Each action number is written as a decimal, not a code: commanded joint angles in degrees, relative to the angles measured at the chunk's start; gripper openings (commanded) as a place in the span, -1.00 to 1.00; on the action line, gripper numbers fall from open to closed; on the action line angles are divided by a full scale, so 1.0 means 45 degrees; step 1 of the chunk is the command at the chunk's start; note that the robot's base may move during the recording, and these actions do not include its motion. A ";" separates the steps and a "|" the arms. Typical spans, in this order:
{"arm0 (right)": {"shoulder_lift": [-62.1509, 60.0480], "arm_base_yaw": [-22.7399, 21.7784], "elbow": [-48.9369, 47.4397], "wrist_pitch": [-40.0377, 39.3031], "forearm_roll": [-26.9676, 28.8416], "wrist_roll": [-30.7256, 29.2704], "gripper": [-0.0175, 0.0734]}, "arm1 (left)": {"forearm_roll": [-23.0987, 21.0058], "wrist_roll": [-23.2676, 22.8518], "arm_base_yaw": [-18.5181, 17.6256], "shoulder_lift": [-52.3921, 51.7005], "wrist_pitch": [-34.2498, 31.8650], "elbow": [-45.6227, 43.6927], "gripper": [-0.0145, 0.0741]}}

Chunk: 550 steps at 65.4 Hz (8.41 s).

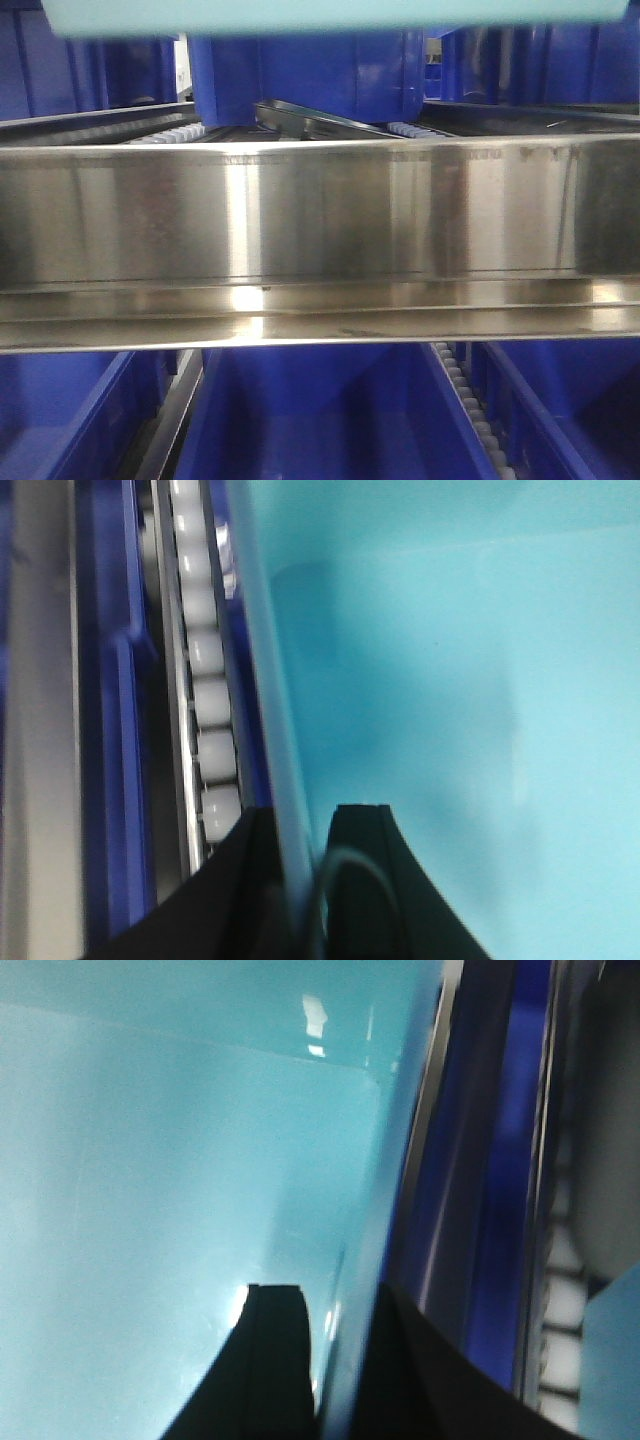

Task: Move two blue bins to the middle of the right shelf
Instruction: 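Lift the teal bin with both grippers and pull it off the shelf, then hold the teal bin with both grippers and turn the base away, then drive forward along the aisle holding the teal bin in both grippers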

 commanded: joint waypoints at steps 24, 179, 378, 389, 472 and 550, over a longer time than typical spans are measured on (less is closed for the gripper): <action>-0.0811 0.0004 -0.0606 -0.2887 -0.0028 -0.0308 -0.95 | 0.0057 0.0105 -0.0050 -0.0945 -0.2962 -0.0612 -0.92; -0.0785 0.0004 -0.0606 -0.3641 -0.0028 -0.0308 -0.95 | 0.0611 0.0105 -0.0050 -0.0945 -0.3024 -0.0612 -0.92; -0.0764 0.0004 -0.0606 -0.3641 -0.0028 -0.0308 -0.95 | 0.0611 0.0105 -0.0050 -0.0945 -0.3024 -0.0612 -0.92; -0.0764 0.0004 -0.0606 -0.3641 -0.0028 -0.0308 -0.95 | 0.0611 0.0105 -0.0050 -0.0945 -0.3024 -0.0612 -0.92; -0.0764 0.0004 -0.0606 -0.3641 -0.0028 -0.0308 -0.95 | 0.0611 0.0105 -0.0050 -0.0945 -0.3024 -0.0612 -0.92; -0.0736 0.0004 -0.0606 -0.3641 -0.0028 -0.0308 -0.95 | 0.0611 0.0105 -0.0050 -0.0537 -0.3426 -0.0612 -0.92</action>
